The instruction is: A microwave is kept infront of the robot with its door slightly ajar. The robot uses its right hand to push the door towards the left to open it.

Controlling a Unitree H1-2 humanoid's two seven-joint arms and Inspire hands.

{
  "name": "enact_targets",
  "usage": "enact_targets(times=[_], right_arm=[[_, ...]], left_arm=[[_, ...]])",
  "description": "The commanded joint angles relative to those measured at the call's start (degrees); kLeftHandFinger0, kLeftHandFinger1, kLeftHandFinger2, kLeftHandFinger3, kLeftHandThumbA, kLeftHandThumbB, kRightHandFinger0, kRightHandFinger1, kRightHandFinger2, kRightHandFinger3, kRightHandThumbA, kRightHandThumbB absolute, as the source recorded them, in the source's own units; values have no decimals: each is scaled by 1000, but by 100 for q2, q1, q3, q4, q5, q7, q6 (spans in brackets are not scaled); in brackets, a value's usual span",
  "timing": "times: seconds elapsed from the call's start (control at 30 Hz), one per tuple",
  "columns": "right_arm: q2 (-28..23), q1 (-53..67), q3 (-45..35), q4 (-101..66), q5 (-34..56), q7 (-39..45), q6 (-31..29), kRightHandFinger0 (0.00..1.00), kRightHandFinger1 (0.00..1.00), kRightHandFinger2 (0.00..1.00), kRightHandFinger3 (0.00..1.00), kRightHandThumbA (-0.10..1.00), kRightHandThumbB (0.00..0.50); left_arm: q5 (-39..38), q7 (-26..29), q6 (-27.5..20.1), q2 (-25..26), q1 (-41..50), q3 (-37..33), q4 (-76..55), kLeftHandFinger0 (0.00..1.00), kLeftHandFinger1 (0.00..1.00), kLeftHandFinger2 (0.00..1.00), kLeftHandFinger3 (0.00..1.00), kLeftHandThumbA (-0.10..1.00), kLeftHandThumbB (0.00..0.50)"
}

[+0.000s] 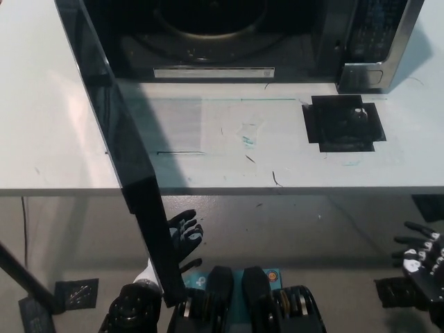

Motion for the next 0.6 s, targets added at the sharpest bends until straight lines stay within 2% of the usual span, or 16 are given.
enact_targets(times=[0.0,0.07,0.23,0.3,0.4,0.5,0.57], right_arm=[[161,-179,-126,190,134,-232,-522,355,406,500,679,171,207],[225,-209,-106,408,116,-241,-700,341,396,480,661,181,225],[358,-248,-27,851,-94,-379,-1030,293,362,452,640,205,224],[401,-237,-2,950,-120,-401,-1066,302,370,462,661,185,207],[421,-207,49,1071,-175,-428,-1163,302,361,453,673,184,207],[416,-197,102,1156,-267,-503,-1259,306,361,442,690,212,223],[390,-188,136,1195,-319,-532,-1310,316,374,466,692,201,216]], left_arm=[[60,62,-144,10,-139,-19,-62,954,961,999,913,269,290],[35,41,-149,6,-138,-5,-62,1000,1000,1000,922,263,293],[26,27,-188,5,-160,6,-20,962,972,1000,895,262,296],[34,73,-109,-14,-139,12,-109,975,975,1000,887,251,299],[52,18,-192,0,-171,-21,-35,957,963,996,894,268,287],[80,62,-248,-5,-200,-29,29,973,982,1000,880,292,314],[71,71,-201,-17,-169,-21,-35,1000,1000,1000,876,280,317]])
